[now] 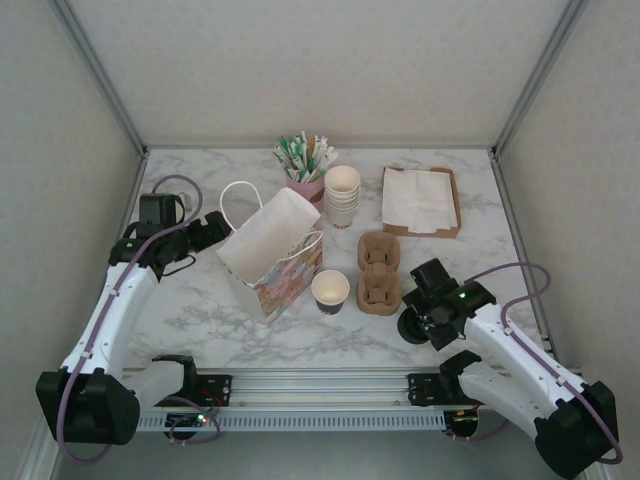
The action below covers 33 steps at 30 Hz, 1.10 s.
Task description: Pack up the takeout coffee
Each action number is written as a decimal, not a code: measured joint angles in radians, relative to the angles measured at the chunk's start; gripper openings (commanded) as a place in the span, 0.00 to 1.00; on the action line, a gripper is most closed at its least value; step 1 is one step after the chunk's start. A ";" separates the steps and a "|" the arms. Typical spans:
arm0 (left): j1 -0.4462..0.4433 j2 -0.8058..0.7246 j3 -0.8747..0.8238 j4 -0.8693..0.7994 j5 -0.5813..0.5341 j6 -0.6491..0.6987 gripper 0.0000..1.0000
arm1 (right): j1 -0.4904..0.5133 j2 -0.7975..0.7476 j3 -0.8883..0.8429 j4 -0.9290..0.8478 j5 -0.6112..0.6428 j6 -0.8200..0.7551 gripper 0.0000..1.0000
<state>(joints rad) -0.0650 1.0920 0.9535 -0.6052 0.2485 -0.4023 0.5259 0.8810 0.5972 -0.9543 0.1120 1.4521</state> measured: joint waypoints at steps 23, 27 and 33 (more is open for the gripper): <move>-0.006 0.000 0.000 -0.003 -0.014 0.007 0.96 | 0.000 0.032 -0.002 0.022 0.019 -0.027 0.81; -0.006 0.000 0.000 -0.003 -0.015 0.007 0.96 | 0.000 0.026 0.006 0.000 0.026 -0.047 0.81; -0.006 0.000 0.000 -0.003 -0.018 0.007 0.96 | 0.000 0.005 0.061 -0.046 0.049 -0.092 0.81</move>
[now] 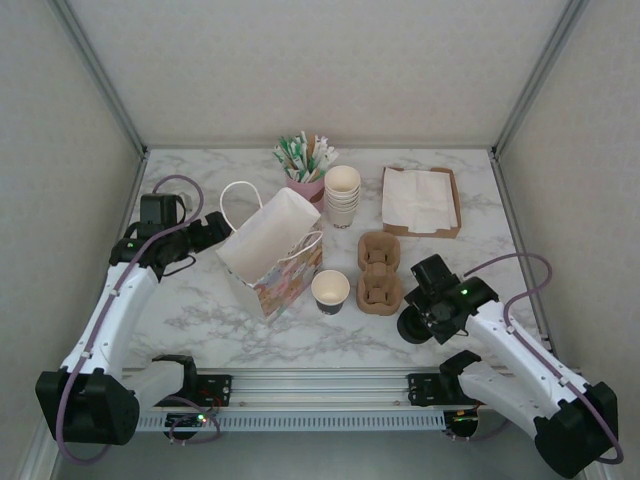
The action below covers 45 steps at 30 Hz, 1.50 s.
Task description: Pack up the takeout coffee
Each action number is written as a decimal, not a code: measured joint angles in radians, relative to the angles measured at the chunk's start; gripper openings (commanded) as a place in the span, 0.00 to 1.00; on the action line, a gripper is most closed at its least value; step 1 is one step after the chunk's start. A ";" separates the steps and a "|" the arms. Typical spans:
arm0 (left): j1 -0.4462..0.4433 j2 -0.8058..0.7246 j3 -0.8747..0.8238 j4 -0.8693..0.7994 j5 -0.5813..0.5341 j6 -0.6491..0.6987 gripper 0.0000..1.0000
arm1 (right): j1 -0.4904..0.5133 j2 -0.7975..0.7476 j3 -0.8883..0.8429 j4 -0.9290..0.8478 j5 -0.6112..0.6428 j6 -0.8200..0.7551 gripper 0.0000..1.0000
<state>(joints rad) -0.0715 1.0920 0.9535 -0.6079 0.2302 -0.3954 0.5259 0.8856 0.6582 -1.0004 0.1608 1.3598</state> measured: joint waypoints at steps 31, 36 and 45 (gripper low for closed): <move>-0.011 0.002 0.000 -0.014 -0.005 0.004 0.96 | 0.000 0.028 -0.059 0.067 -0.037 -0.011 0.82; -0.012 0.002 0.000 -0.018 -0.005 0.004 0.96 | 0.000 0.031 -0.072 0.074 -0.053 -0.011 0.78; -0.012 0.009 0.000 -0.018 -0.005 0.004 0.96 | 0.000 0.024 -0.069 0.069 -0.053 -0.013 0.69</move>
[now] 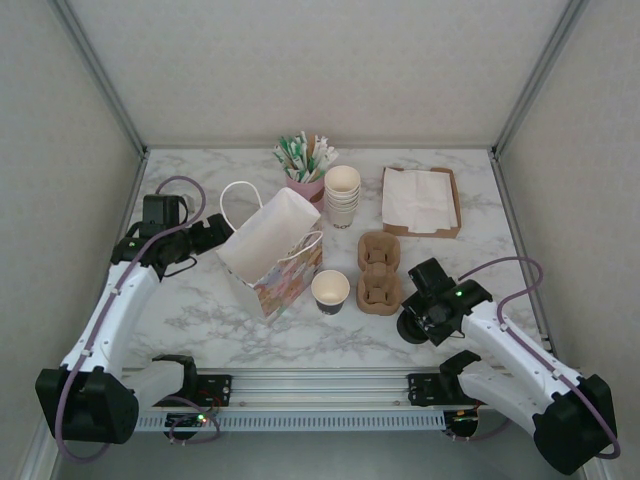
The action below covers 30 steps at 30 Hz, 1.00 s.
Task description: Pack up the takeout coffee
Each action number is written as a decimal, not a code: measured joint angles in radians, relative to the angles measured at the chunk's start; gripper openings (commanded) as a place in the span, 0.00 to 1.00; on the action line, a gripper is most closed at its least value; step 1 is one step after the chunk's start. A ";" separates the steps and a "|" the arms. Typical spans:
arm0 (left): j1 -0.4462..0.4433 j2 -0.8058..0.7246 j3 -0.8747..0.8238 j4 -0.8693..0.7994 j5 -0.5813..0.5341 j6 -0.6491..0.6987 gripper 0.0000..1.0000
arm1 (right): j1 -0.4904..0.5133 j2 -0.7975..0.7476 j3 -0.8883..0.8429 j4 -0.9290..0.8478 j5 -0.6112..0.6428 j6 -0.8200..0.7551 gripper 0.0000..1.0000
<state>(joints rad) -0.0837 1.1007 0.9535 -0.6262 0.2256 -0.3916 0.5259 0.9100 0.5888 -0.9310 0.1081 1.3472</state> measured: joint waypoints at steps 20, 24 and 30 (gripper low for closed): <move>-0.001 0.010 0.000 0.000 0.000 0.000 0.96 | 0.000 -0.049 0.049 -0.069 0.001 -0.054 0.71; -0.004 0.012 0.000 0.000 0.000 0.000 0.96 | 0.000 -0.022 0.049 -0.068 -0.002 -0.054 0.72; -0.008 0.012 0.000 0.000 0.000 0.000 0.96 | 0.000 -0.010 0.048 -0.066 -0.007 -0.054 0.72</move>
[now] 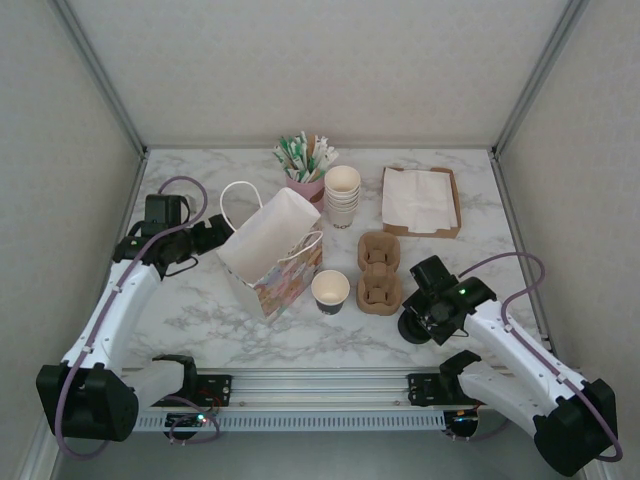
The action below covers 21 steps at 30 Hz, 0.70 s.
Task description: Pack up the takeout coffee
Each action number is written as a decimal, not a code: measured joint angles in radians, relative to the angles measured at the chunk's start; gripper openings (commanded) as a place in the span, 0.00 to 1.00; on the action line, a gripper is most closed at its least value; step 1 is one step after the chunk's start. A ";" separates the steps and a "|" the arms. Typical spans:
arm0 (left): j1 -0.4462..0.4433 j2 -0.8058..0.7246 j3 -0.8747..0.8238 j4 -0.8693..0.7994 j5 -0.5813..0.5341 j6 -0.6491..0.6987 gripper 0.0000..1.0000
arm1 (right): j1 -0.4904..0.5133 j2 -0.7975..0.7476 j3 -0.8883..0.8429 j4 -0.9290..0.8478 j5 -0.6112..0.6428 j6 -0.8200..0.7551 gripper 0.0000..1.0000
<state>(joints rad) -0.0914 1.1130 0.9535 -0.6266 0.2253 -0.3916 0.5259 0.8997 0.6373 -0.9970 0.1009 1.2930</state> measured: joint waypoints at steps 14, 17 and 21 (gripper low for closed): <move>-0.005 0.000 0.000 0.000 -0.001 0.000 0.96 | 0.000 -0.038 -0.044 0.023 -0.024 0.001 0.76; -0.005 0.001 0.000 0.000 -0.001 0.000 0.96 | 0.000 -0.038 -0.049 0.030 -0.026 0.001 0.76; -0.005 0.001 0.000 0.000 -0.001 0.000 0.96 | 0.000 -0.038 -0.049 0.033 -0.027 0.001 0.75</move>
<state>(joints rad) -0.0963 1.1137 0.9535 -0.6266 0.2245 -0.3912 0.5259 0.8616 0.5884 -0.9638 0.0742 1.2938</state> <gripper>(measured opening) 0.958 0.762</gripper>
